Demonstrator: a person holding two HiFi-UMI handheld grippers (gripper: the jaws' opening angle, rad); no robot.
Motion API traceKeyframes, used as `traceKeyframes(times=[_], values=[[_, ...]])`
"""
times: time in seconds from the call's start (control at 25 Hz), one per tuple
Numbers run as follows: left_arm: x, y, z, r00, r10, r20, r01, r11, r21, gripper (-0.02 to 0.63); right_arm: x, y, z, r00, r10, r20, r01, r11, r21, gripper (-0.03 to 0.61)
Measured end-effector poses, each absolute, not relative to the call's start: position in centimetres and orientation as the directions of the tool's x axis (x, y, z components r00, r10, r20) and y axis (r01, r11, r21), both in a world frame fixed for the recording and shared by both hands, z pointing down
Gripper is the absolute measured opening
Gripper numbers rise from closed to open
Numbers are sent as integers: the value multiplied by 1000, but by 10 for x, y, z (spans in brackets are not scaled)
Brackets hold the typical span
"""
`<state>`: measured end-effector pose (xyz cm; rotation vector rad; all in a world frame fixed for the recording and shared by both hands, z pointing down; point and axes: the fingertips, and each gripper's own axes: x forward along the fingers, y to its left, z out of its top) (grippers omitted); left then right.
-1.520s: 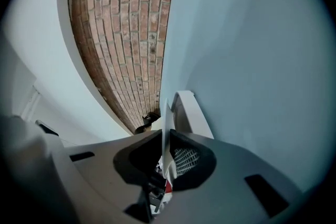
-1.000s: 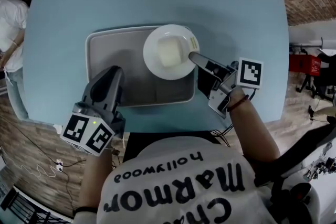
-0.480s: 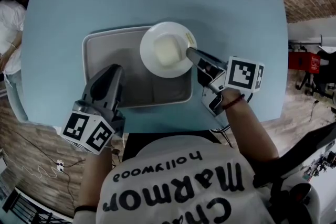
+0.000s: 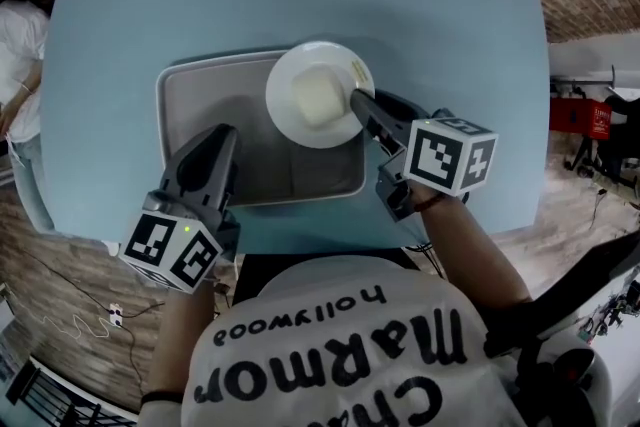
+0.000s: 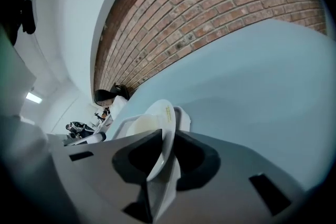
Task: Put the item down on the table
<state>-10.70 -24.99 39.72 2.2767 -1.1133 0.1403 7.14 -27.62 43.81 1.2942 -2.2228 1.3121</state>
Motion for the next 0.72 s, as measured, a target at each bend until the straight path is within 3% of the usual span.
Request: traceKeyframes(times=[0.56,0.72], values=[[-100,-254,397,652,-678,339,-743,-482,464,37,79,-276,448,-451,-590,669,-892,289,-346,106],[-101,-255,398,650,-679,342,-745,-478,465,37,78,-274,452,-452,-581,677,-892,281,-354,107]])
